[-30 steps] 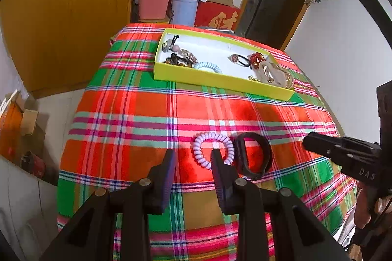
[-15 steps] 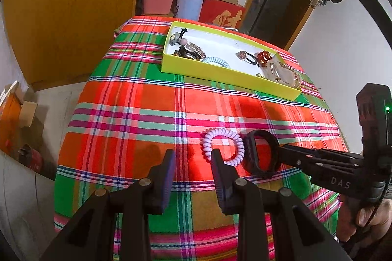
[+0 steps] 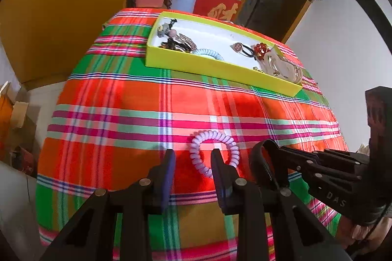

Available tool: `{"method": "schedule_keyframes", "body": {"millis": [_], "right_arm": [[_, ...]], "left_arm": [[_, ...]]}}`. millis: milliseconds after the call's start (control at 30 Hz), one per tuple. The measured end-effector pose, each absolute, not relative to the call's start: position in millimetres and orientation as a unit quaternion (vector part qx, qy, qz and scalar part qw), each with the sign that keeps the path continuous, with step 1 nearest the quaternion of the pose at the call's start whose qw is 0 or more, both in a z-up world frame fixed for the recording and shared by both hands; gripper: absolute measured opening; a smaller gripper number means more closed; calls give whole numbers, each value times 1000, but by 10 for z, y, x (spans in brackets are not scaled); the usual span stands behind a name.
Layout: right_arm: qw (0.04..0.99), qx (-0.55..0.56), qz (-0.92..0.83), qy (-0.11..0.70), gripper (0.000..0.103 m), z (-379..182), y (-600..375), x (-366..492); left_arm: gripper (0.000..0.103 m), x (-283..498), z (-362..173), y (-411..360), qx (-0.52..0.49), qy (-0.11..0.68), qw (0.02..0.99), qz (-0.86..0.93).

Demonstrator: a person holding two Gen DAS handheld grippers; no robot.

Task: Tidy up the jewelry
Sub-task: 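Grasp the lavender coil hair tie with the left tool while the right tool grasps the black watch band, then carry the lavender coil hair tie and black band over the tray with both tools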

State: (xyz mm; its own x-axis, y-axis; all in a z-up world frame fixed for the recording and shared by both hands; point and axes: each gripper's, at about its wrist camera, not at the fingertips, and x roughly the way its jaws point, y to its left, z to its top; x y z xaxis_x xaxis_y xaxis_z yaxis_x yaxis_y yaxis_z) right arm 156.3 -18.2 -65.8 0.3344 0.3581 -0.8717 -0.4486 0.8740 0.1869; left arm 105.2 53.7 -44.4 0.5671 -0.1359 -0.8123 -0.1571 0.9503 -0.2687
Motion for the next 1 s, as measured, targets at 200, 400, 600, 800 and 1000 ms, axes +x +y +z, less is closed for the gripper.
{"method": "schedule_keyframes", "body": {"millis": [200, 400, 600, 800, 1000], "right_arm": [[824, -37, 239, 512, 6, -603, -325, 1577], [832, -23, 233, 504, 6, -536, -463, 1601], [835, -11, 231, 499, 6, -488, -551, 1587], [840, -5, 232, 491, 6, -420, -590, 1555], [847, 1, 232, 478, 6, -305, -647, 1532]], "left_arm": [[30, 1158, -522, 422, -136, 472, 871, 6], [22, 1203, -539, 324, -99, 464, 880, 23], [9, 1217, -546, 310, -77, 464, 882, 34], [9, 1143, -454, 317, -82, 455, 886, 28], [9, 1059, -196, 344, -96, 430, 898, 22]]}}
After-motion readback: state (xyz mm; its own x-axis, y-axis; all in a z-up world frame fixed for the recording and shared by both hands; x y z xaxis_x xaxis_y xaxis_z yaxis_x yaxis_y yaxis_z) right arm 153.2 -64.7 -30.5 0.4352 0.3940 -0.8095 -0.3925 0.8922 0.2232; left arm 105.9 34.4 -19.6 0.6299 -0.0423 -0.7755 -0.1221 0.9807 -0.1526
